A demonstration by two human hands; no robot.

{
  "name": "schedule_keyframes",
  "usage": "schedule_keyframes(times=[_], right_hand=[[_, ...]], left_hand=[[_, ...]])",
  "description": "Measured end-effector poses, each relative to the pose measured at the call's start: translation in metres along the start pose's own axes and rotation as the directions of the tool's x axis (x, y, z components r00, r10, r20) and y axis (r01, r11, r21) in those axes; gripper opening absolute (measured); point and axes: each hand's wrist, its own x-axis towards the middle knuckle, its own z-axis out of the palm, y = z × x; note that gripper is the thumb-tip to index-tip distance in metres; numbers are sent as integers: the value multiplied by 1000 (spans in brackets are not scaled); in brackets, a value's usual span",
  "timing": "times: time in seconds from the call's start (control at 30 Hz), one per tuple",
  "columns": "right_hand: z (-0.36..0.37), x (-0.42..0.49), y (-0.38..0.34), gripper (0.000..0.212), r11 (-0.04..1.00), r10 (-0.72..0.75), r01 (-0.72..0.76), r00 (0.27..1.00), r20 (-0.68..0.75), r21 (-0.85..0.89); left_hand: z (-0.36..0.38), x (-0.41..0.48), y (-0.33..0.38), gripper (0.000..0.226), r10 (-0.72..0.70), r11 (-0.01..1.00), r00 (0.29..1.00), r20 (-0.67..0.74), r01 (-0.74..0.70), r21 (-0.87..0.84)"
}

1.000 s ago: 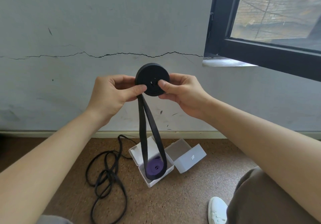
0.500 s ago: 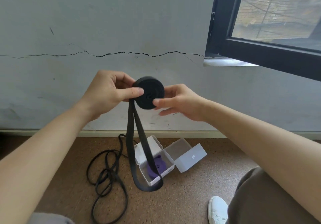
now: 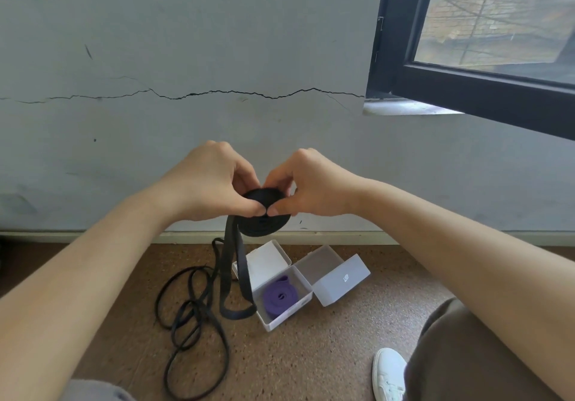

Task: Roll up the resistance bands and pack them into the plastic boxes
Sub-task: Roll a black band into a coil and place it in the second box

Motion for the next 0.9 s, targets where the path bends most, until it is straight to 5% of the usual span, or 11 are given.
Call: schedule_keyframes(times=[0.17,0.37,0.57,0.9], right_hand=[[-9,-2,3,22,993,39,-29,995,-91,110],[-20,-9,4,20,956,128,-79,979,-157,282],[-25,-12,6,16,888,176,-68,964,-199,456],[-24,-12,7,21,770,207,-43,961,-186,636]], left_hand=[[-3,-2,-1,49,-39,980,998,-49,29,-198],[4,0,-16,21,-96,945,991,-93,62,-322],[11,0,-13,31,-136,812,978,-159,18,-584],[12,3,-9,22,-207,711,952,-224,-11,-703]])
